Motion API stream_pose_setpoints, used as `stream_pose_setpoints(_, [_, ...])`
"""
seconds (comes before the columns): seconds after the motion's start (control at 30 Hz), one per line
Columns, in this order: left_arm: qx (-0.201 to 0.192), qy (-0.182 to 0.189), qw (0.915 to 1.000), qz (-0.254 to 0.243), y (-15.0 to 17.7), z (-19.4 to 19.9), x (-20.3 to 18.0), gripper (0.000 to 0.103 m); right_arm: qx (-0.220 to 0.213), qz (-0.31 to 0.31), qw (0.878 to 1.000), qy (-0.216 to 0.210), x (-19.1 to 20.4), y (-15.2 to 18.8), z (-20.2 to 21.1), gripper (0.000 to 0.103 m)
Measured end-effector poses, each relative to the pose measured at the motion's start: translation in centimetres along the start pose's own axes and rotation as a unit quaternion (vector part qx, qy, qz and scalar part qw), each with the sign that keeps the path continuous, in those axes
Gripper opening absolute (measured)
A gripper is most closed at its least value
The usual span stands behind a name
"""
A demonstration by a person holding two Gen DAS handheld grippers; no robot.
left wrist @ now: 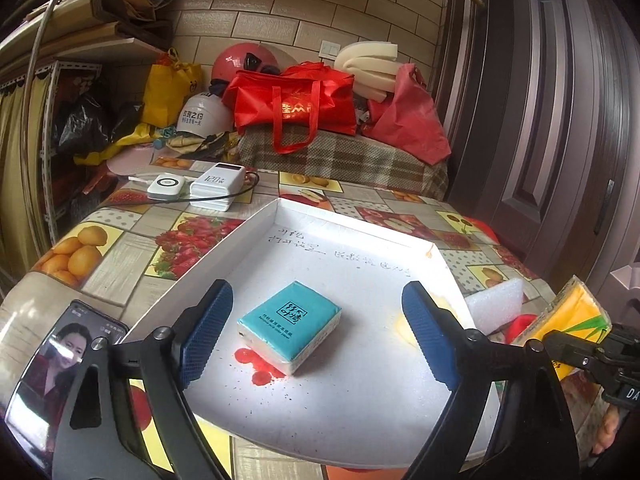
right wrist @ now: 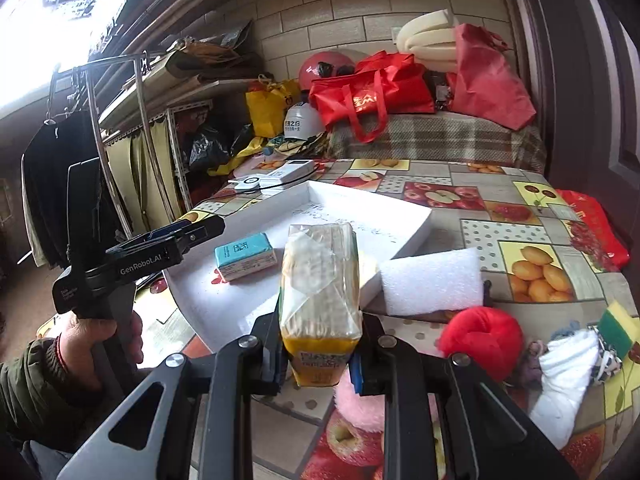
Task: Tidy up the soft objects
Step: 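Place the foam block in the box with the left tool while the right tool drops the tissue pack in, then reach the left tool to the pink plush ball while the right tool reaches the white sock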
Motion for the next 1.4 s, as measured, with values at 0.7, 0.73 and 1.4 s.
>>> stream_pose_setpoints(0.7, [-0.027,-0.048,0.9959,0.072,-0.8,1.2,3.2,0.103,0.132,0.313,0.934,0.115,4.2,-1.7,-6.1,0.072])
stream_pose_setpoints(0.73, [-0.028,-0.048,0.9958,0.073,-0.7,1.3,3.2,0.103,0.142,0.328,0.926,0.120,4.3,-1.4,-6.4,0.072])
stream_pose_setpoints(1.4, [-0.014,-0.049,0.9927,0.109,-0.1,0.9,4.4,0.103,0.085,0.206,0.970,0.097,2.8,-5.3,-8.8,0.072])
Point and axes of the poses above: each gripper's, at about its wrist camera, not at the fingertips, and z roughly against the way its jaws point, x to its left, y to its underside, the point moved 4 cm from there along -z, roughly the way its jaws point, and after that the axes turned 6 degrees about -x, right-handed, at the moved point
